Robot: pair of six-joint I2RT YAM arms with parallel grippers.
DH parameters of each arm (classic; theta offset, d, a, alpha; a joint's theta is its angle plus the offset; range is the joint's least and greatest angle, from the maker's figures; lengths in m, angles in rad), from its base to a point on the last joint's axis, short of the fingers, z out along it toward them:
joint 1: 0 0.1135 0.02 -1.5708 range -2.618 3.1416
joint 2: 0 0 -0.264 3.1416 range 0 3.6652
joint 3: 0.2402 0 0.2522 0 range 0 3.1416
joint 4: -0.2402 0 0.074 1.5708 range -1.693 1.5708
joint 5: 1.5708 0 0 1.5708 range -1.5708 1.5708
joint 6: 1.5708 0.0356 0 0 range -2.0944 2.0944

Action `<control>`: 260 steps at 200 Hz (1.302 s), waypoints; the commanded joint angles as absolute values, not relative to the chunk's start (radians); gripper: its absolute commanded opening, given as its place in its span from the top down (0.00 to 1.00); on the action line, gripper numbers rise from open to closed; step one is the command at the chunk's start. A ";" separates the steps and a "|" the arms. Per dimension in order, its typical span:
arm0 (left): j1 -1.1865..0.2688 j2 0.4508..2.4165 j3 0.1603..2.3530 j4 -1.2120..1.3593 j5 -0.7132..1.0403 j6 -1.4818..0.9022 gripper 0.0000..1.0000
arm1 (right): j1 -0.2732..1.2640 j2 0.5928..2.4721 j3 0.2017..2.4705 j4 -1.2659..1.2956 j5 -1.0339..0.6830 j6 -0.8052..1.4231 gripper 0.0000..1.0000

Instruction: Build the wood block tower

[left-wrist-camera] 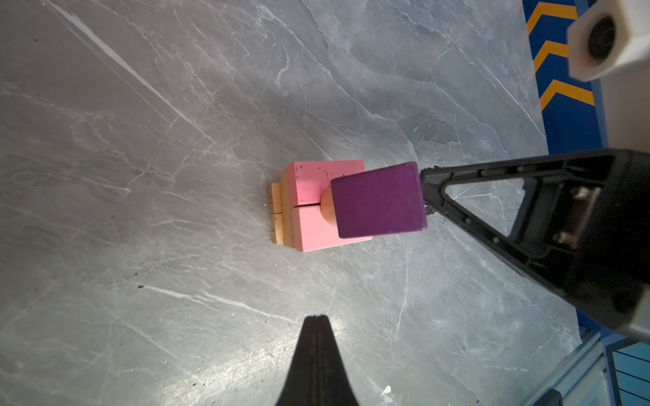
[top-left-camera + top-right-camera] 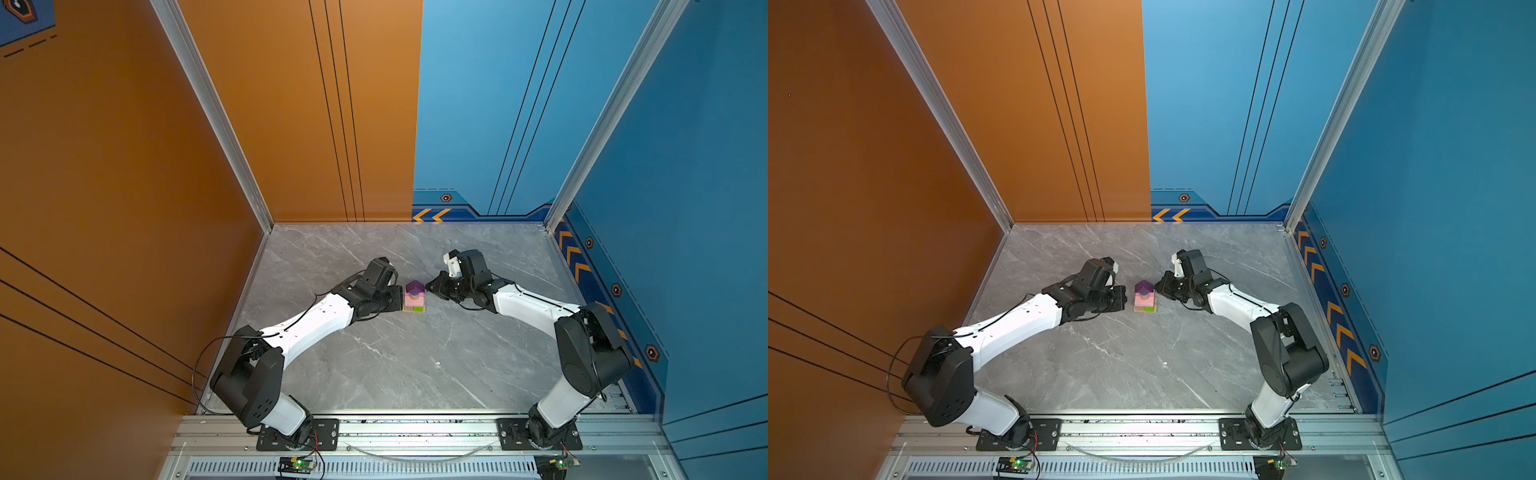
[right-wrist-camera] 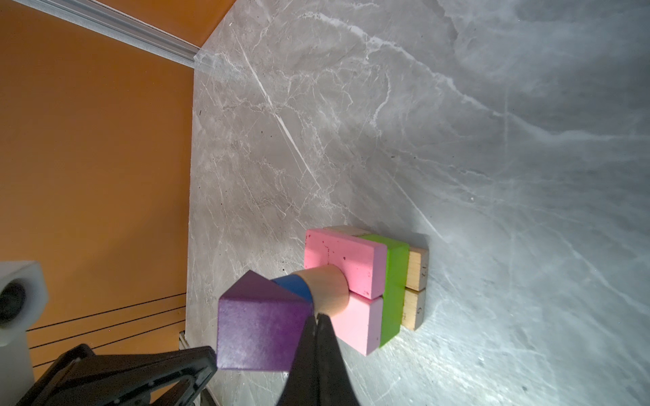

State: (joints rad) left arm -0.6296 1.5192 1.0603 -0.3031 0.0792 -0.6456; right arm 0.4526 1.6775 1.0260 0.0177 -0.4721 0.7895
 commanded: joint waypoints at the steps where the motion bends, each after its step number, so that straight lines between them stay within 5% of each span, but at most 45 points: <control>1: -0.630 1.537 1.074 -0.295 0.096 -0.659 1.00 | 0.456 1.669 1.041 -0.012 -0.482 0.793 1.00; 260: -0.647 1.660 1.132 -0.204 0.150 -0.741 1.00 | 0.381 1.572 0.956 -0.008 -0.485 0.786 1.00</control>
State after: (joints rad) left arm -0.6426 1.6463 1.1027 -0.2039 0.1329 -0.7349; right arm 0.3904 1.6032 0.9710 0.0078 -0.4721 0.7891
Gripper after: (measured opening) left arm 0.044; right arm 0.047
